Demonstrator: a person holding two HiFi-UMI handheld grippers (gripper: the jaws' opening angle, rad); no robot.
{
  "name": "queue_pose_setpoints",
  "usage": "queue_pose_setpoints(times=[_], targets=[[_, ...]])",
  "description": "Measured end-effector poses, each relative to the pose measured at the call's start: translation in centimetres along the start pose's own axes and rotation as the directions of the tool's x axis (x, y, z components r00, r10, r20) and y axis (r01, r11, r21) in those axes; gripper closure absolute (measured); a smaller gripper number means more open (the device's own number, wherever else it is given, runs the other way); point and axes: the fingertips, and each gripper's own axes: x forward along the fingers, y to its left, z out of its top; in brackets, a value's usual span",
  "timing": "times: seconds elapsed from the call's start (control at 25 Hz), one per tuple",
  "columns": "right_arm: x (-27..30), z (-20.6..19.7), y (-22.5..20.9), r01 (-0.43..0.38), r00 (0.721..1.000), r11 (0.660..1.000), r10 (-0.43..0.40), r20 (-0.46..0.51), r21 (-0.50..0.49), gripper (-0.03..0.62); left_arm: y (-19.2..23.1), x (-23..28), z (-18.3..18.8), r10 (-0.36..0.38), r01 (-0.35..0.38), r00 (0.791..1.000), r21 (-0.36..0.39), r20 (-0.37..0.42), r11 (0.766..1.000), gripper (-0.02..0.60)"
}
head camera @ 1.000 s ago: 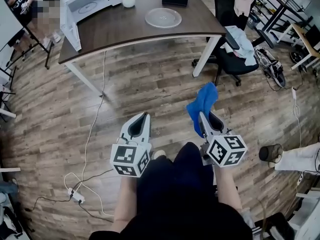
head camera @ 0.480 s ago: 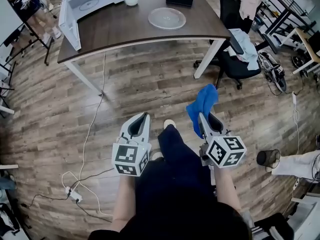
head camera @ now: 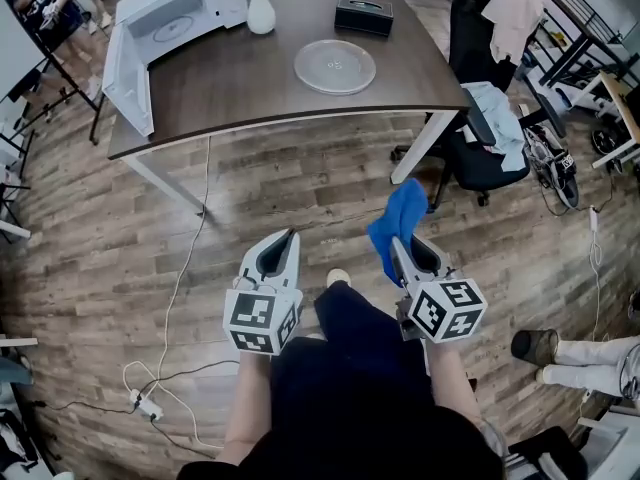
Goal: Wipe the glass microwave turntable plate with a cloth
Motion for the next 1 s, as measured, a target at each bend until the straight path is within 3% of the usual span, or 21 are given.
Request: queue_pose_setpoints(times=[0.48, 1.0], targets=[[6.9, 5.1, -7.2, -0.008, 1.0, 1.0, 0.008, -0.029, 0.019, 0.513, 1.9, 8.4, 3.2, 0.059, -0.06, 0.998, -0.038, -0.01, 0.997, 0.575], [11.4, 6.1, -10.8, -0.059, 0.996, 0.998, 0.061, -0.072, 0.021, 0.513, 2.5, 13.6, 3.5, 0.103, -0.104, 0.995, -0.056, -0.008, 0.993, 0.575]])
